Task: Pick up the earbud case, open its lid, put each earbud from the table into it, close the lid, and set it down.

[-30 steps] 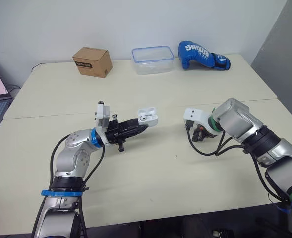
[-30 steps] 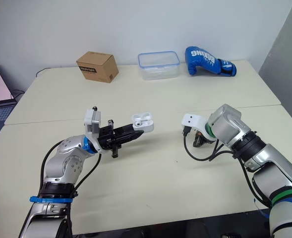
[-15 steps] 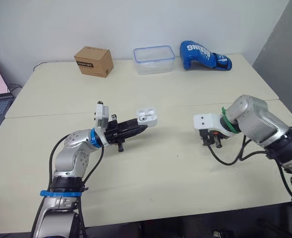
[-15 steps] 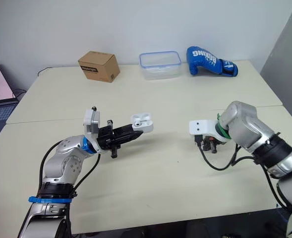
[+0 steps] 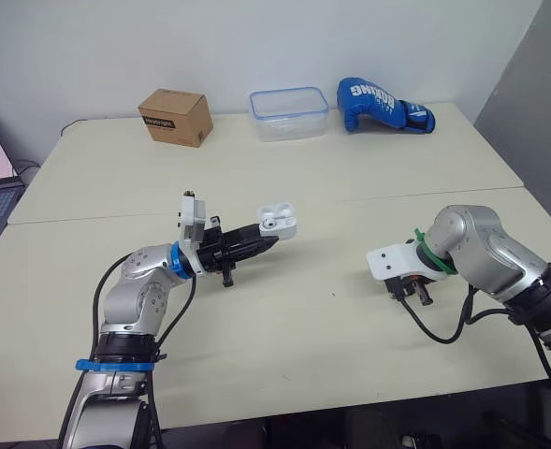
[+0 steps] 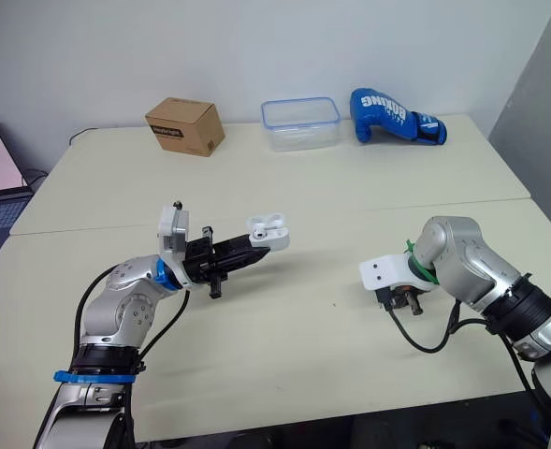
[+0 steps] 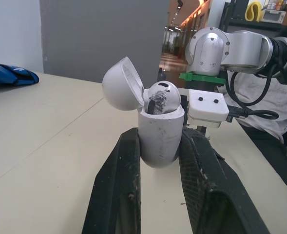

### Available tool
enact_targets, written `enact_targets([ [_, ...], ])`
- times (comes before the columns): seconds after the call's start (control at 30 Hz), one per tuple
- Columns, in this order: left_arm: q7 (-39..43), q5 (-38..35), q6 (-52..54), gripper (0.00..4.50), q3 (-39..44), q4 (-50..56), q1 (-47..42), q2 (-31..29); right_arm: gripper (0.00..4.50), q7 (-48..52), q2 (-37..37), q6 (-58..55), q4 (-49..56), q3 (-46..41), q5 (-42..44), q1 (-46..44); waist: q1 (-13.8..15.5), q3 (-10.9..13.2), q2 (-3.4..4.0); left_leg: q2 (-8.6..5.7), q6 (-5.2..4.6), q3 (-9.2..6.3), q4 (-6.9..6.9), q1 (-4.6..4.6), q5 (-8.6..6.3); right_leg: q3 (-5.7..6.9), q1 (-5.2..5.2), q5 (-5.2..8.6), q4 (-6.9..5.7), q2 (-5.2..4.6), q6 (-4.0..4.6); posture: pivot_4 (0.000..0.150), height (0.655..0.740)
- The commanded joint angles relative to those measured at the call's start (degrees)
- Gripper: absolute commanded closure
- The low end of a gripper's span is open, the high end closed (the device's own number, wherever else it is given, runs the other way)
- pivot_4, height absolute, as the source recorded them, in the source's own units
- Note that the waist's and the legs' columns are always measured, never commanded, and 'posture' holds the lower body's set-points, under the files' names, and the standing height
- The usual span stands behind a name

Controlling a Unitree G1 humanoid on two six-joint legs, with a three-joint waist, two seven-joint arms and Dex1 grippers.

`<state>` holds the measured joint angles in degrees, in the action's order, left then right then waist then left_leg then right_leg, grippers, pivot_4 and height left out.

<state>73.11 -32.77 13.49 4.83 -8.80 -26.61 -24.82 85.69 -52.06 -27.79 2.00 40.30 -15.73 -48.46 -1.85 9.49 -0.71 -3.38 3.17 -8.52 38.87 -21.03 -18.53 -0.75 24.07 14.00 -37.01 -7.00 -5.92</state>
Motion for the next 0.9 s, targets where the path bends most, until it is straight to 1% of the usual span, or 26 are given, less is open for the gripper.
enact_targets([
  [0.03,-0.05,-1.01,-0.5,3.78,0.78,2.33,-0.01,-0.53,2.75,0.15,0.46,0.71,0.56,-1.13,-1.79,0.62,0.0,0.0,0.0,0.0,0.0,0.0,0.0,0.0,0.0,0.0,0.0,0.0,0.0,0.0,0.0,0.15,0.7307],
  [0.07,-0.03,-1.02,-0.48,3.78,0.78,2.37,0.02,-0.56,2.45,0.22,0.57,0.52,0.97,-1.34,-2.15,0.69,0.0,0.0,0.0,0.0,0.0,0.01,0.0,0.0,0.0,-0.01,0.0,0.0,0.0,0.0,0.0,0.15,0.7307],
  [0.53,0.17,-0.81,-0.91,3.78,0.6,1.53,-0.8,-0.41,2.45,1.2,-0.16,-0.53,9.8,-1.95,-8.43,3.19,0.04,0.0,0.0,-0.01,0.0,0.0,0.0,-0.01,0.0,0.0,0.01,0.0,0.01,0.0,0.0,0.15,0.7307],
  [0.67,-0.02,-0.83,-1.03,3.78,0.59,1.65,-0.63,-0.22,2.45,1.11,-0.13,-1.11,10.51,-1.7,-11.09,3.93,0.05,0.0,0.0,-0.01,0.0,0.0,0.0,-0.01,0.0,0.0,0.01,0.0,0.01,0.0,0.0,0.15,0.7307],
  [0.9,-0.25,-0.81,-1.05,3.78,0.48,1.64,-0.65,0.04,2.45,2.42,-0.54,-1.11,11.1,-2.43,-12.09,4.21,0.07,0.0,0.0,-0.01,0.0,0.0,0.0,-0.01,0.0,0.0,0.0,0.0,0.01,0.0,0.0,0.15,0.7307],
])
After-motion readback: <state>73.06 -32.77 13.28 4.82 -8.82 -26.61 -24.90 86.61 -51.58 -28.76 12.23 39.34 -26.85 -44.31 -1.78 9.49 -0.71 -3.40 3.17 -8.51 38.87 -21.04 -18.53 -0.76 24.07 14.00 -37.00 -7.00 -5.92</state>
